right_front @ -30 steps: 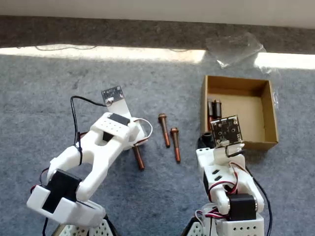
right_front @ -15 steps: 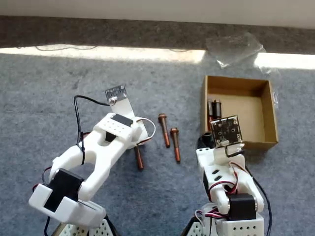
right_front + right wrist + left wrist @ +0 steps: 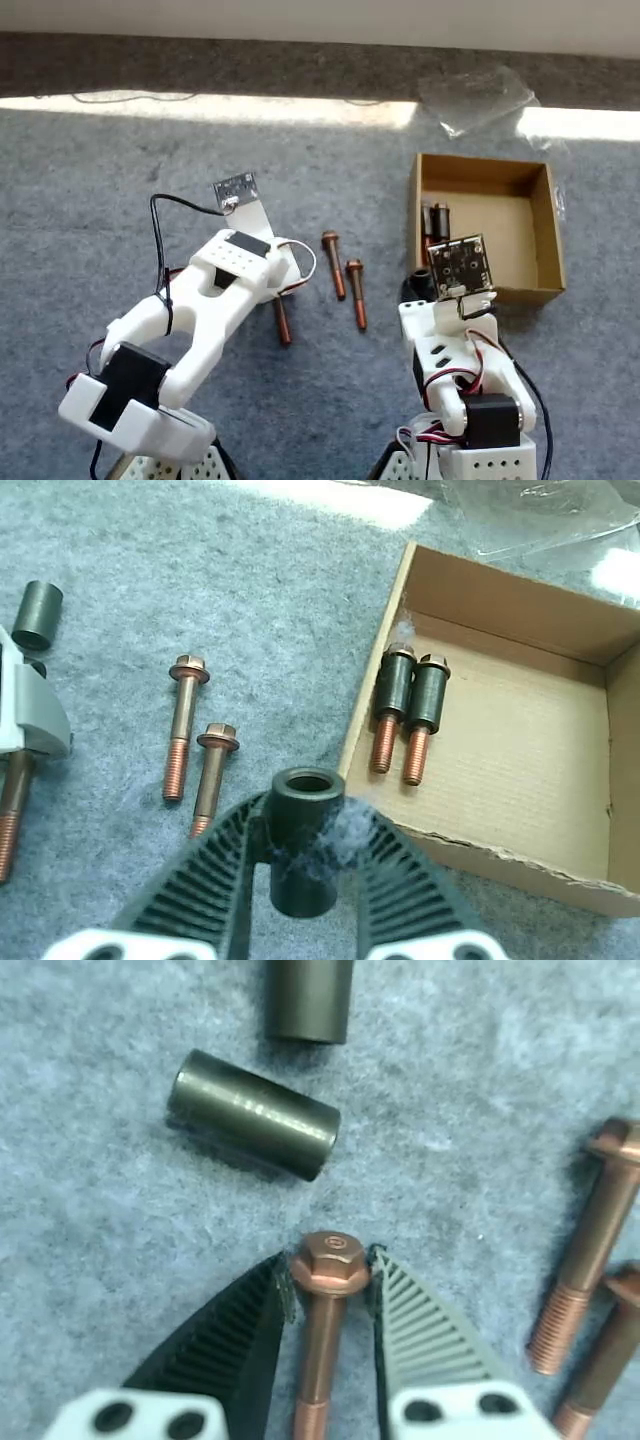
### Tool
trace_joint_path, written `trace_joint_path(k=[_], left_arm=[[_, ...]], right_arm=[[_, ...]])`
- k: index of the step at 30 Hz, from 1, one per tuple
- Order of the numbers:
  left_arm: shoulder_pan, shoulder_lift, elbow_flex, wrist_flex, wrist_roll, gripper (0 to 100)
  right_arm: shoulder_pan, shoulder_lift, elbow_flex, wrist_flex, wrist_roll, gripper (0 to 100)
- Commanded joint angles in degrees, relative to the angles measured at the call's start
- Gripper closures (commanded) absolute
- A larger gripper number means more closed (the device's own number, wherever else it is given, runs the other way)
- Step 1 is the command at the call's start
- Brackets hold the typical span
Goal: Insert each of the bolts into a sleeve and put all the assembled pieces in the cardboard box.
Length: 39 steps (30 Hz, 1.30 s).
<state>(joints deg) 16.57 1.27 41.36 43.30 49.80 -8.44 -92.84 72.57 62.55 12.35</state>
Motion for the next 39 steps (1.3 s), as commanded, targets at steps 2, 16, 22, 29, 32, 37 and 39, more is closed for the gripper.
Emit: trace_joint_path(k=[2, 16, 22, 29, 32, 37, 39], left_arm=[[-0.7, -1.6, -0.7, -0.6, -0.2, 99], [2.3, -3.1, -0.7, 5.5, 0.1, 77], [2.7, -3.1, -0.7, 5.6, 0.0, 77], [2.2, -3.0, -1.0, 5.4, -0.1, 96], [2.2, -3.0, -1.0, 5.4, -0.1, 99], [2.2, -3.0, -1.1, 5.4, -0.2, 98], [2.2, -3.6, -1.1, 5.4, -0.3, 98]], right_arm=[[0.5, -0.7, -0.4, -1.9, -0.3, 99.5], [0.5, -0.7, -0.4, -1.9, -0.2, 99.4], [0.5, -0.7, -0.4, -1.9, -0.2, 99.4], [0.5, -0.7, -0.4, -2.0, -0.2, 99.4], [0.5, -0.7, -0.4, -2.0, -0.2, 99.4], [0.5, -0.7, -0.4, -2.0, -0.2, 99.4], [0.5, -0.7, -0.4, -2.0, -0.2, 99.4]])
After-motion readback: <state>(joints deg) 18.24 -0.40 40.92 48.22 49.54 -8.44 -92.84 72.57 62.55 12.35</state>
